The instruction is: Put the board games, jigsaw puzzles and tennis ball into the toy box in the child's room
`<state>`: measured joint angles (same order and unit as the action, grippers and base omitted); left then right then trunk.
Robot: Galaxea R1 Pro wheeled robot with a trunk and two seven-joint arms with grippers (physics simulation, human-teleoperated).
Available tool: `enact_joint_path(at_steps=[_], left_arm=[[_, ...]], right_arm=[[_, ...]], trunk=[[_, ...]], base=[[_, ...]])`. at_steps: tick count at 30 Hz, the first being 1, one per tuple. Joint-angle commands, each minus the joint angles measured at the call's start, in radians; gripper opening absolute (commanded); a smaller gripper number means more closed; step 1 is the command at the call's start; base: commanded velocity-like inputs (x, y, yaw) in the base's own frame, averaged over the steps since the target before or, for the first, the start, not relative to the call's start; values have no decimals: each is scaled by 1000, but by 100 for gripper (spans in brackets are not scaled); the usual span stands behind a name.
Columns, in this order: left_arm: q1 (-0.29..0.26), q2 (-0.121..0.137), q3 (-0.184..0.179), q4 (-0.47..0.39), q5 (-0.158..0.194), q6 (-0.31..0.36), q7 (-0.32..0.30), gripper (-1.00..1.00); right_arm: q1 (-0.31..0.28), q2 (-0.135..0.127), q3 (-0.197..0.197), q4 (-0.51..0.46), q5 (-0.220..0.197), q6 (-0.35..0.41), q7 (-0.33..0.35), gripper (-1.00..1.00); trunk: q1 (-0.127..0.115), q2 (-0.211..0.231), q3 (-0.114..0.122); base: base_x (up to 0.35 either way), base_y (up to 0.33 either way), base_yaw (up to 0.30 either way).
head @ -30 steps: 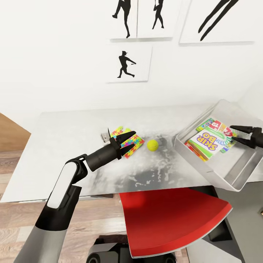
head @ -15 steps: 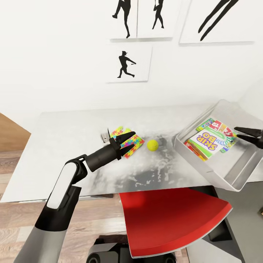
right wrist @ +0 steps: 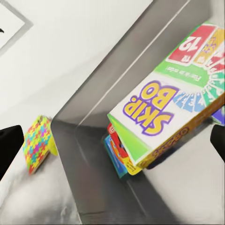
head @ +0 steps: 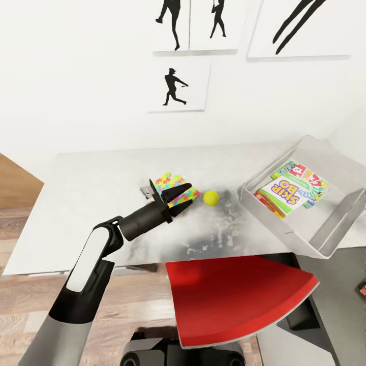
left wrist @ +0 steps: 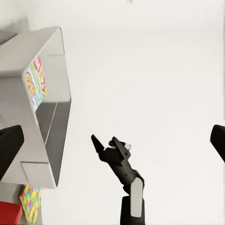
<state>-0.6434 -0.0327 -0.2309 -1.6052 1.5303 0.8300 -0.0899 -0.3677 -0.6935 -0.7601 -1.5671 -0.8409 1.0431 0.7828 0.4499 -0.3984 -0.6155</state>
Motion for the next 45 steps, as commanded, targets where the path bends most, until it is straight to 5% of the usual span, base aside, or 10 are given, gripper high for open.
enact_joint_path(at_steps=[1, 8, 26, 37, 45], left_arm=[[-1, 0, 0, 0, -5, 4, -8, 100], [-1, 3, -3, 0, -7, 4, -22, 100], [-23, 3, -3, 0, -8, 4, -2, 100], [-239, -34, -12, 3, 33, 9, 274, 100], [-389, -71, -78, 6, 104, 9, 473, 100]], right_arm=[[7, 6, -11, -4, 5, 4, 7, 100], [55, 32, -46, -26, 6, 4, 7, 100], [67, 39, -67, -35, 14, 4, 6, 100], [70, 43, -71, -33, 48, 4, 6, 100], [70, 45, -71, -33, 51, 4, 6, 100]], trunk=[[0, -2, -1], [0, -2, -1], [0, -2, 5], [0, -2, 10], [0, -2, 14]], base=[[-249, -20, 0], [-244, -7, -8], [-33, -1, -221], [-1, 0, -273], [0, 0, -275]])
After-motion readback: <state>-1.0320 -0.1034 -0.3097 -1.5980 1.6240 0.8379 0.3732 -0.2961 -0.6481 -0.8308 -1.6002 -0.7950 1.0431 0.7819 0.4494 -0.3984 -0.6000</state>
